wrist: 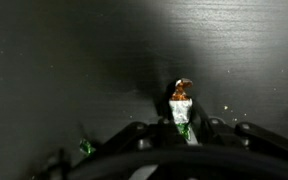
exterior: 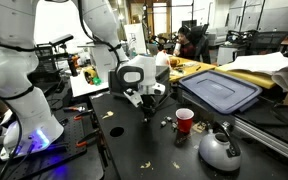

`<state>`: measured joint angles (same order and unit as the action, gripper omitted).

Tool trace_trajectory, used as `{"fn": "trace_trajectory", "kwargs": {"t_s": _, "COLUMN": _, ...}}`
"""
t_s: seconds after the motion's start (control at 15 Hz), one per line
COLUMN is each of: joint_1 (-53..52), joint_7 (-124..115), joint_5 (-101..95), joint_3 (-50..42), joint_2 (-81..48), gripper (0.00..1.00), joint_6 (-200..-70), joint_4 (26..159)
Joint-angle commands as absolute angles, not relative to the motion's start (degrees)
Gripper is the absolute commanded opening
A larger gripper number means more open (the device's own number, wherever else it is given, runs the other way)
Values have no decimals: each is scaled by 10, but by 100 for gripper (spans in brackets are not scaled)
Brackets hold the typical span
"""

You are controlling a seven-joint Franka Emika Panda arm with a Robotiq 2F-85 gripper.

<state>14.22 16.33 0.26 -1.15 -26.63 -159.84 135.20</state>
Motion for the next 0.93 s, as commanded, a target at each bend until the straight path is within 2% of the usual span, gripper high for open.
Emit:
{"fn": "trace_trajectory", "kwargs": {"t_s": 0.0, "joint_1": 135, "joint_7": 150, "joint_5": -8, "joint_3": -31, "joint_2": -242, "gripper": 6, "joint_6": -1591, "joint_4": 1363}}
{"fn": "trace_trajectory", "kwargs": {"t_s": 0.87, "joint_1": 155, "joint_7": 132, "joint_5": 27, "joint_3": -53, "joint_2": -182, "gripper": 6, "joint_6": -1513, "joint_4": 1329}}
